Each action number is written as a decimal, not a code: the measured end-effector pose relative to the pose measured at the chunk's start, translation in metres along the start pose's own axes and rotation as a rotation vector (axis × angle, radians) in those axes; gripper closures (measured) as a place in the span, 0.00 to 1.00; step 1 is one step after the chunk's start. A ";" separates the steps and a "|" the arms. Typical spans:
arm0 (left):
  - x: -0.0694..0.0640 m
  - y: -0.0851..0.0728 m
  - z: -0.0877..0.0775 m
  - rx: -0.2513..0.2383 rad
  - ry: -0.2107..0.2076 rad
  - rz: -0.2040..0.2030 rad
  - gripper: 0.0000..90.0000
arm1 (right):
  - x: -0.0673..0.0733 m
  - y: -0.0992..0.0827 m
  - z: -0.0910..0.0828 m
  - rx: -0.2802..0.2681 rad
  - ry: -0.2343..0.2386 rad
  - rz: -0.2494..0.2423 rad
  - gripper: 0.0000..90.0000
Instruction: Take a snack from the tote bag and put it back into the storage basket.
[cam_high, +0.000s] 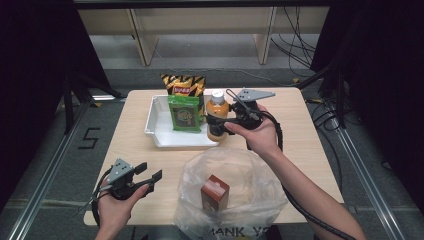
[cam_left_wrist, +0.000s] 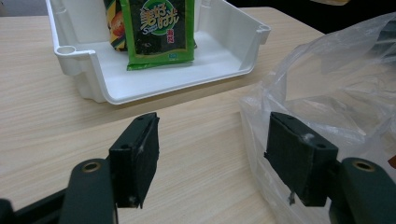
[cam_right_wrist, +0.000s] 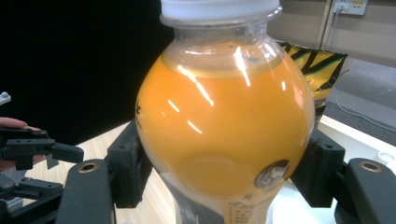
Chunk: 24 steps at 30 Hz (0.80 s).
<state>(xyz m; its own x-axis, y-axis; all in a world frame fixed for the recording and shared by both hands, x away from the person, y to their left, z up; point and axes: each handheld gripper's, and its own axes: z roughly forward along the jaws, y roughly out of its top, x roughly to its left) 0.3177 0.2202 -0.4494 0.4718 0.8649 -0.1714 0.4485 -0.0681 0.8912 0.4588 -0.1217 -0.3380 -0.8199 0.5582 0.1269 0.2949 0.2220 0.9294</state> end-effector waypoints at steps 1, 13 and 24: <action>0.000 0.000 0.000 0.000 0.000 0.000 0.38 | -0.001 0.000 0.001 0.001 -0.003 -0.007 0.36; 0.001 0.000 -0.001 -0.007 0.000 -0.004 0.38 | -0.009 0.004 0.019 0.005 0.005 -0.016 0.36; 0.001 0.000 0.000 -0.004 -0.001 -0.005 0.38 | -0.020 -0.005 0.029 0.036 -0.025 0.022 0.36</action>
<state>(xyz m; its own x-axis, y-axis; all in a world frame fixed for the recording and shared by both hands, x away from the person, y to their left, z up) 0.3178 0.2213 -0.4498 0.4702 0.8649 -0.1758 0.4480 -0.0623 0.8918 0.4877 -0.1111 -0.3556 -0.8009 0.5827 0.1379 0.3304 0.2379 0.9134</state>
